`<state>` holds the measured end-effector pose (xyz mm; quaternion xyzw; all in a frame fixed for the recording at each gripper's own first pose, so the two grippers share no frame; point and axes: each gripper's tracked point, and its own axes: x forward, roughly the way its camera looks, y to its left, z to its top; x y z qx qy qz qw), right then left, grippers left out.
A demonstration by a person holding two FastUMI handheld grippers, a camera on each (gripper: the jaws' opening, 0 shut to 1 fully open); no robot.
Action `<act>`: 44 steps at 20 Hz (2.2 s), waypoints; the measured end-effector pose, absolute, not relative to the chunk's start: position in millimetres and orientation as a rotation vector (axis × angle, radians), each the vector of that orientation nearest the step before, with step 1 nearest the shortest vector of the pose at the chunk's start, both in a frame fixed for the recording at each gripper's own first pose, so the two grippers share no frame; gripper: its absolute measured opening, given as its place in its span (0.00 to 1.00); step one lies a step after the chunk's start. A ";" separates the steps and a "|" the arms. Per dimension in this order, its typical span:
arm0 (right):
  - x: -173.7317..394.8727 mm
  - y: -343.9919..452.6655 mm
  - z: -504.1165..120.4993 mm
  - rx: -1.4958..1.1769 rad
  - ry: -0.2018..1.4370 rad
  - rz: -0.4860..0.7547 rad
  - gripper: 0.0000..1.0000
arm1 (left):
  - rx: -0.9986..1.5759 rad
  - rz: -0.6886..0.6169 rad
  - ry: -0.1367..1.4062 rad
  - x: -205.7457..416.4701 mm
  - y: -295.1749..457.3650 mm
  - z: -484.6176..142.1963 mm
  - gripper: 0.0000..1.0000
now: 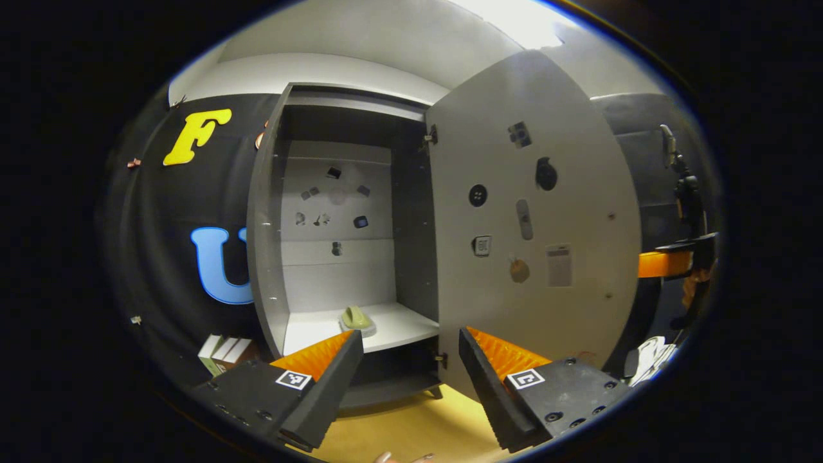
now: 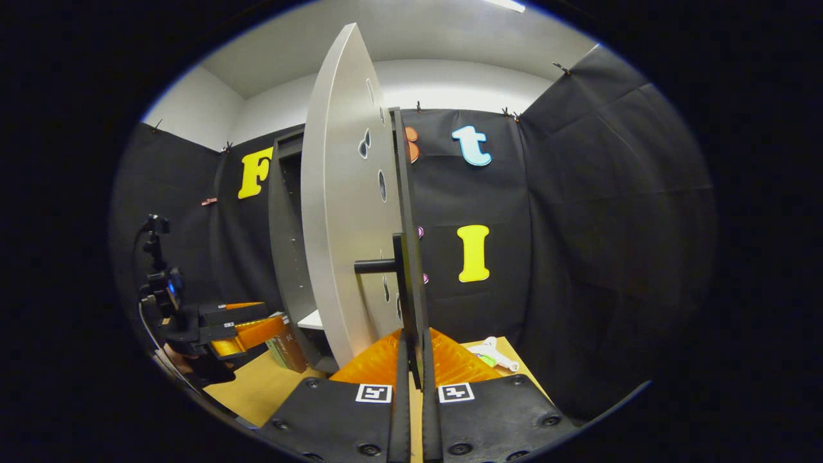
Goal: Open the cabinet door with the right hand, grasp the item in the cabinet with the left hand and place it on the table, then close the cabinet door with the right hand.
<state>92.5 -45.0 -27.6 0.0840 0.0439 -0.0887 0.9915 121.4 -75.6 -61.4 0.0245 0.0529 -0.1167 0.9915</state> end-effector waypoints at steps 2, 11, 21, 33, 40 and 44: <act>86.1 -43.8 -25.0 0.167 0.080 -0.169 0.12 | 0.077 -0.202 0.100 142.7 -72.2 -60.6 0.92; 66.6 -110.8 -21.6 0.051 0.036 -0.422 0.62 | 0.031 -0.089 0.190 260.6 -47.0 -78.2 0.99; 79.0 -181.8 -39.8 -0.007 0.048 -0.537 0.99 | -0.129 -0.048 0.416 378.6 -28.3 -154.2 0.93; 123.2 -215.2 -74.4 -0.019 0.111 -0.536 0.98 | -0.131 -0.042 0.606 445.4 -34.8 -201.3 0.75; 130.8 -221.8 -74.0 0.045 0.088 -0.530 0.98 | -0.029 -0.012 0.675 444.0 -32.5 -214.5 0.23; 135.5 -219.8 -70.3 0.044 0.078 -0.507 0.98 | -0.049 0.007 0.670 433.2 -31.3 -204.8 0.21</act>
